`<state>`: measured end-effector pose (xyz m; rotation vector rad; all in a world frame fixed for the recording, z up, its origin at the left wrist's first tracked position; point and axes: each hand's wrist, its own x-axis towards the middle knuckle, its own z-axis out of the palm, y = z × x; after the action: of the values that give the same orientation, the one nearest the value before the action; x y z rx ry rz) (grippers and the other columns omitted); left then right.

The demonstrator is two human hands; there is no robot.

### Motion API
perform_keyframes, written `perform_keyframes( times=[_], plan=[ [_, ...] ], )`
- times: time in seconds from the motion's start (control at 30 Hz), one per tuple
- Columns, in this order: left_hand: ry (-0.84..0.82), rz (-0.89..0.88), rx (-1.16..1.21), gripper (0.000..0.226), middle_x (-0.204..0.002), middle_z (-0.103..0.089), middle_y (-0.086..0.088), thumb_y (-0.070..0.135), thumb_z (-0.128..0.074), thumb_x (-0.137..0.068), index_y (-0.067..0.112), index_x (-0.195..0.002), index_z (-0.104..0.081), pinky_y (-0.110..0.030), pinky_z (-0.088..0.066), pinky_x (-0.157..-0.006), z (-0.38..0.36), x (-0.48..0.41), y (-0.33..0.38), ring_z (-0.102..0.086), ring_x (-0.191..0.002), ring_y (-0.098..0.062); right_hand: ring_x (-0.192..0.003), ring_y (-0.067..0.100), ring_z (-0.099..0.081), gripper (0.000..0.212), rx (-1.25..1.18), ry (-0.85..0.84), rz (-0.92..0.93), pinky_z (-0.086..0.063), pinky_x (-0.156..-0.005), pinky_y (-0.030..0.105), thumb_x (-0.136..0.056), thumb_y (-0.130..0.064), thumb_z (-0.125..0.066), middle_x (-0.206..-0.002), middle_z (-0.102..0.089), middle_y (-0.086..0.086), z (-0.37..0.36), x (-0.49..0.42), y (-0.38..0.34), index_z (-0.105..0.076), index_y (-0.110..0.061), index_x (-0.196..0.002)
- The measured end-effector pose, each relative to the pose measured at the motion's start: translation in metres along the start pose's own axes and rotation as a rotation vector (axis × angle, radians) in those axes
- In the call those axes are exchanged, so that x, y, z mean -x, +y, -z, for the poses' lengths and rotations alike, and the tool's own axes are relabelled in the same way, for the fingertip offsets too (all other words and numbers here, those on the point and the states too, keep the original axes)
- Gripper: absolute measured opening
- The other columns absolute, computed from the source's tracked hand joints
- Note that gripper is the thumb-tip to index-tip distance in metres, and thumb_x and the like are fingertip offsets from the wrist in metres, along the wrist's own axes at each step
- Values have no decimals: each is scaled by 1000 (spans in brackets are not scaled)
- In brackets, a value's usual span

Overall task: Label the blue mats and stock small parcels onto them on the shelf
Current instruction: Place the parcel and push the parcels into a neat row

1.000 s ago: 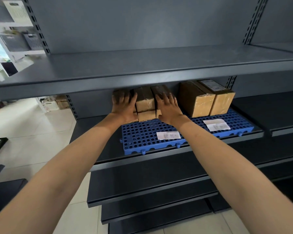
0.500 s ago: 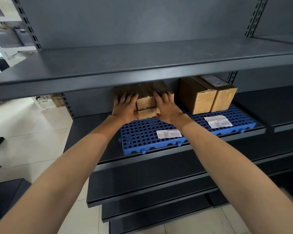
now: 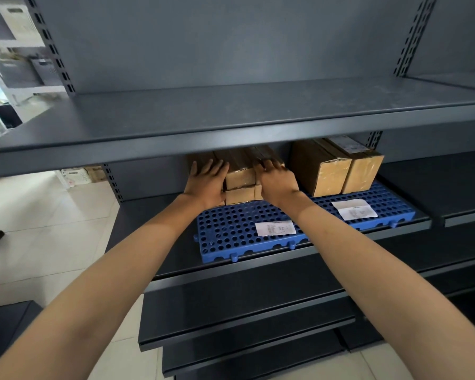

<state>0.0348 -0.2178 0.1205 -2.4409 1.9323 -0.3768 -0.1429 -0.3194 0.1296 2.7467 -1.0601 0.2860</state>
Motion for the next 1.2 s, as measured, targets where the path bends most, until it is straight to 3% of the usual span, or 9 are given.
perform_keyframes(
  times=[0.2,0.53,0.7,0.9,1.0,1.2],
  plan=[
    [18,-9,33,83,-162,-12,-2,42,-56,-90,20,-153,-7,-55,-10,-117,2,2,-2,-9,-148,-24,-139,35,-32,77,38,11,28,-40,-106,49,-83,-12,-61,-149,-37,14,2,0,1,-24,-13,-150],
    [67,-41,65,85,-162,-11,-3,38,-61,-88,23,-153,-8,-53,-11,-118,3,-3,9,-7,-149,-24,-128,36,-41,66,38,120,132,-42,-100,49,-79,-9,-59,-139,-48,15,-1,8,10,-40,-11,-143],
    [147,-68,131,83,-161,-13,-4,40,-62,-88,22,-153,-14,-49,-10,-119,15,-15,45,-7,-149,-23,-112,38,-53,66,29,238,188,-47,-86,47,-67,-9,-66,-125,-59,17,-2,10,33,-53,-7,-132],
    [277,-110,185,83,-158,-25,-9,43,-65,-85,10,-150,-24,-46,-14,-120,24,-56,128,-16,-147,-24,-106,41,-55,56,-17,339,174,-46,-82,46,-68,-11,-60,-119,-62,18,2,21,102,-57,-4,-124],
    [241,-80,275,85,-160,-20,-7,39,-66,-85,15,-152,-19,-43,-21,-118,27,-77,170,-12,-148,-23,-102,40,-56,54,6,370,139,-46,-84,47,-72,-19,-55,-114,-63,18,1,26,159,-58,-8,-125],
    [206,-54,212,83,-161,-15,-5,44,-61,-89,25,-153,-13,-51,-17,-115,33,-117,242,-15,-146,-27,-111,41,-54,49,-94,374,-84,-44,-90,51,-75,-12,-57,-117,-61,18,-6,35,267,-56,-10,-124]
  ],
)
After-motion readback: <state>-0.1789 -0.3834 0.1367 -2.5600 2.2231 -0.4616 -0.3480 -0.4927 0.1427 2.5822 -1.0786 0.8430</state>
